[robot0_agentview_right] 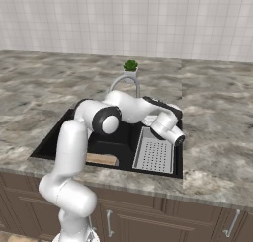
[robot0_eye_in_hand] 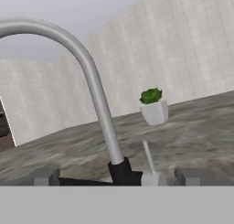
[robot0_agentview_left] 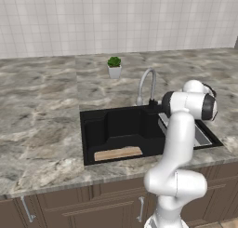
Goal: Turn on the sink faucet with hot water and rinse the cutting board for ten seconds, then turn off the faucet. Push the cutting board to reach the water if necessary.
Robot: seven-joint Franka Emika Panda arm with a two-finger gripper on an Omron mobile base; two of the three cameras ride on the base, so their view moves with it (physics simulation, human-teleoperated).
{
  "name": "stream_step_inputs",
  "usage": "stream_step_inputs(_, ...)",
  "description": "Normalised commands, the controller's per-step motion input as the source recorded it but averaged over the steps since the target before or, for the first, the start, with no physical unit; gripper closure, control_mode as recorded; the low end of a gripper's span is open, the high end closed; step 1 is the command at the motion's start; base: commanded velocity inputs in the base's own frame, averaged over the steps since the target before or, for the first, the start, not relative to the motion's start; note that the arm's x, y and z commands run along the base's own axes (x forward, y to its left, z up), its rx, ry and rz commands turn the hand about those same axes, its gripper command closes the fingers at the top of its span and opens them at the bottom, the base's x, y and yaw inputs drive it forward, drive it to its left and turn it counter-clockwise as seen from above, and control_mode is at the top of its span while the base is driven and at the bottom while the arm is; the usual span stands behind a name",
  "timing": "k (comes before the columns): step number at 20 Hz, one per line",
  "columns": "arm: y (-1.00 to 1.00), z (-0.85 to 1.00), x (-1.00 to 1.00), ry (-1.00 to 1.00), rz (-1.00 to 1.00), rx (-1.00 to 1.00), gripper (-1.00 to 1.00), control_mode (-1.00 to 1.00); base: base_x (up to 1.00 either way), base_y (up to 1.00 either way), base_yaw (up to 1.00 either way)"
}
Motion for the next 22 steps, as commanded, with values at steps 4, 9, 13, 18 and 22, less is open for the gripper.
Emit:
stream_step_inputs(4, 0.03, -0.02, 0.34, 0.0, 0.0, 0.0, -1.0, -1.0, 0.0, 0.0, 0.0)
stream_step_inputs(9, 0.12, -0.06, 0.26, 0.0, 0.0, 0.0, -1.0, -1.0, 0.0, 0.0, 0.0)
stream_step_inputs(13, 0.13, -0.1, 0.2, 0.0, 0.0, 0.0, -1.0, -1.0, 0.0, 0.0, 0.0)
stream_step_inputs(18, 0.13, -0.02, 0.25, 0.0, 0.0, 0.0, -1.0, -1.0, 0.0, 0.0, 0.0)
stream_step_inputs(22, 0.02, 0.0, 0.14, 0.0, 0.0, 0.0, -1.0, -1.0, 0.0, 0.0, 0.0)
